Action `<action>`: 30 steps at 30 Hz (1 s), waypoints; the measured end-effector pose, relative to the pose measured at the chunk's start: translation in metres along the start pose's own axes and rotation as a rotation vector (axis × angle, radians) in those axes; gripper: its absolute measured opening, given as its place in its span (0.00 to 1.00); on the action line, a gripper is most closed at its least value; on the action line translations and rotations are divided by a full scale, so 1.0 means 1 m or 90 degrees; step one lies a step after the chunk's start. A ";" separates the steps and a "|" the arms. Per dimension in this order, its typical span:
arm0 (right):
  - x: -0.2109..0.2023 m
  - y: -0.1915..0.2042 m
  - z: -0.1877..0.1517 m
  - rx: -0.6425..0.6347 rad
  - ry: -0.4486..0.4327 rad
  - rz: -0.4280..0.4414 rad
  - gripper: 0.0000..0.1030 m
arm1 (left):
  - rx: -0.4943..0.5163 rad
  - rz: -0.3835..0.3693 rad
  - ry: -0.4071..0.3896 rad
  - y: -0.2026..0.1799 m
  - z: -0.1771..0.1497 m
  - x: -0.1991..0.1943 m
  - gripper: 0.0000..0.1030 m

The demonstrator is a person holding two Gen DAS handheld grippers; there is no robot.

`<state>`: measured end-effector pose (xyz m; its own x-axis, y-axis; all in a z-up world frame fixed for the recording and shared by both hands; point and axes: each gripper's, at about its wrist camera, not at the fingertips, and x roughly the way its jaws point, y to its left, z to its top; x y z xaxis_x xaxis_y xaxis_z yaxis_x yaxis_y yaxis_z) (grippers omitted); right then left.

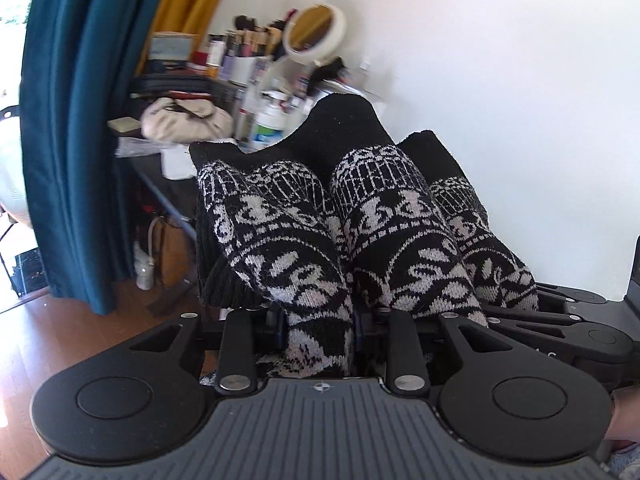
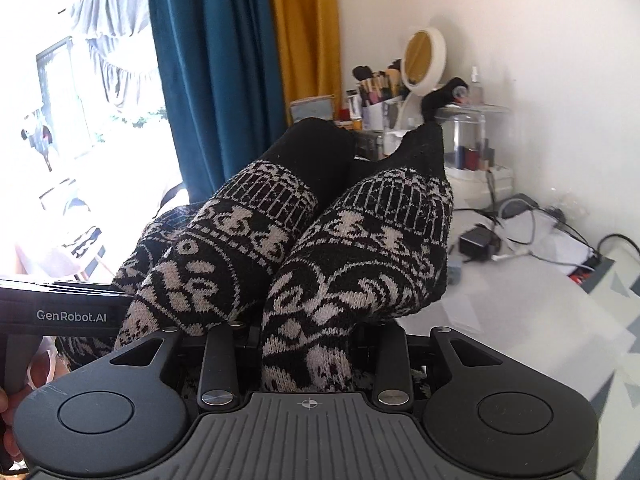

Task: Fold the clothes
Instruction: 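Lift the folded sweater with both grippers and carry it toward the beige chair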

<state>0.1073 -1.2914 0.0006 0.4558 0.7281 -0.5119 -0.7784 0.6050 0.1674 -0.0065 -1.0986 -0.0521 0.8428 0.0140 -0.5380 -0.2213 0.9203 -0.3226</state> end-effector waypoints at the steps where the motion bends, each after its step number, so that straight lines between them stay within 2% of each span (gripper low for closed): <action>1: 0.013 0.017 0.006 -0.004 0.001 0.003 0.30 | -0.002 0.002 -0.005 0.022 0.008 -0.007 0.27; 6: 0.083 0.108 0.036 -0.017 0.008 0.023 0.30 | -0.013 0.025 -0.004 0.123 0.044 -0.037 0.27; 12: 0.156 0.200 0.056 -0.019 0.019 0.052 0.30 | -0.008 0.060 0.004 0.220 0.073 -0.059 0.27; 19: 0.254 0.276 0.082 -0.057 0.054 0.123 0.30 | -0.062 0.130 -0.009 0.329 0.095 -0.075 0.27; 23: 0.323 0.317 0.104 -0.082 0.071 0.172 0.30 | -0.105 0.177 -0.018 0.396 0.110 -0.076 0.27; 27: 0.396 0.355 0.127 -0.100 0.087 0.219 0.30 | -0.124 0.220 -0.019 0.470 0.143 -0.062 0.27; 30: 0.456 0.374 0.157 -0.101 0.094 0.246 0.30 | -0.134 0.245 -0.020 0.520 0.178 -0.047 0.27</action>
